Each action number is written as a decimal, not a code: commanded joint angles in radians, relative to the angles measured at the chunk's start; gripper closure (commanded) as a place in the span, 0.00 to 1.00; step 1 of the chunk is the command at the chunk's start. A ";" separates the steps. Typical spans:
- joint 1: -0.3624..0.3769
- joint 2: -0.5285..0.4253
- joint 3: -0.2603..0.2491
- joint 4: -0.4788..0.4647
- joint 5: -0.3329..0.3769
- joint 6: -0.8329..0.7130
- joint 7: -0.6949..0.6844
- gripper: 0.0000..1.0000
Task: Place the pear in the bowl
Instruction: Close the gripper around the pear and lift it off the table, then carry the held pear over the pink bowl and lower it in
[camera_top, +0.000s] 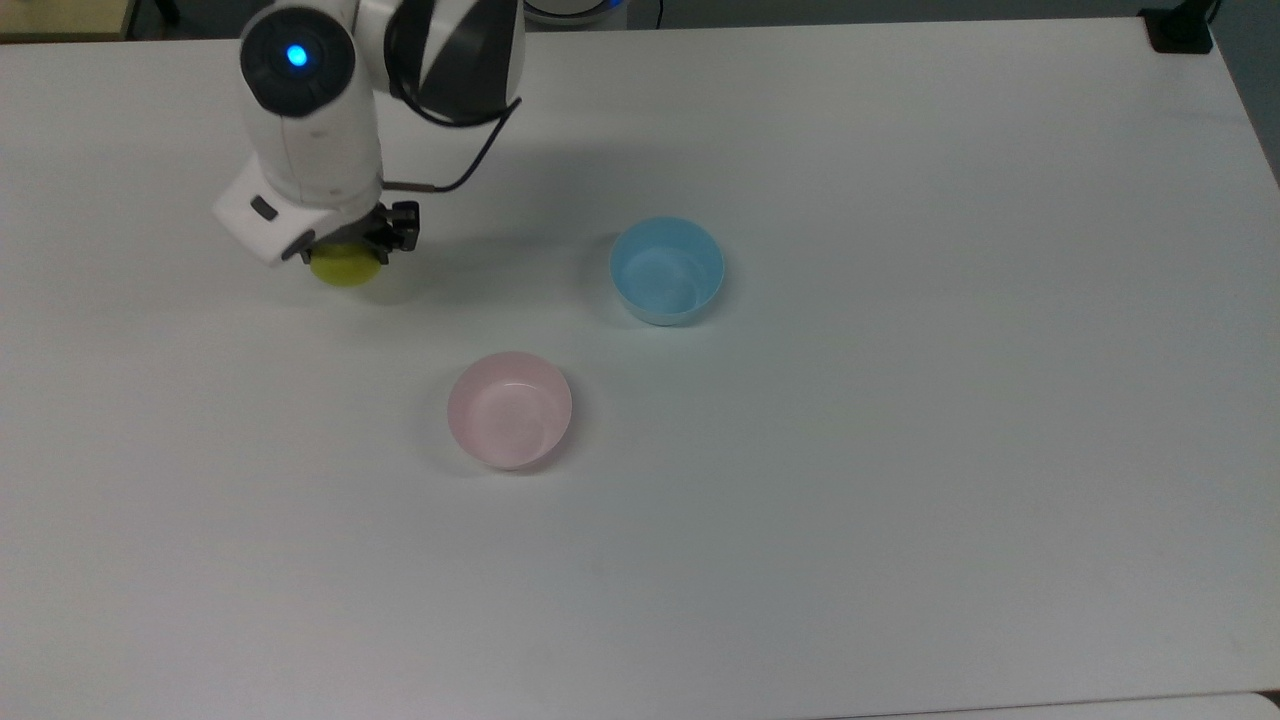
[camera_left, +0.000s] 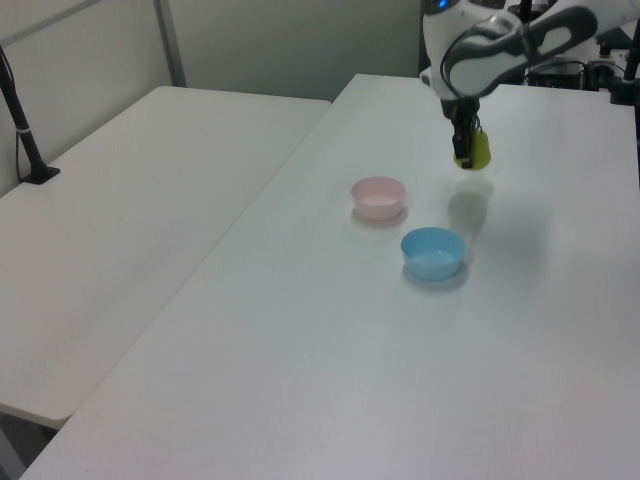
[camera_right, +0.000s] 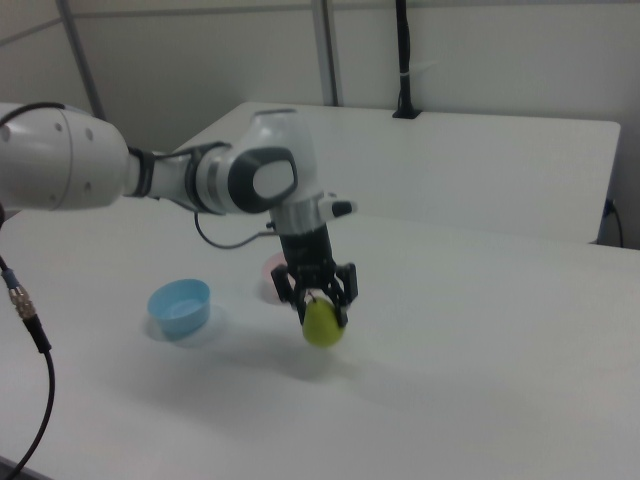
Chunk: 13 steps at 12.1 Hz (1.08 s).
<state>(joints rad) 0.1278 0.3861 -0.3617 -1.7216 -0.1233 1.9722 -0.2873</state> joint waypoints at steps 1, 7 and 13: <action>0.052 -0.024 -0.026 0.127 0.121 -0.099 -0.018 0.75; 0.173 0.184 -0.029 0.318 0.205 0.005 0.236 0.75; 0.191 0.264 -0.029 0.312 0.203 0.134 0.315 0.36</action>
<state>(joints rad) 0.3034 0.6366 -0.3693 -1.4223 0.0627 2.0959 0.0146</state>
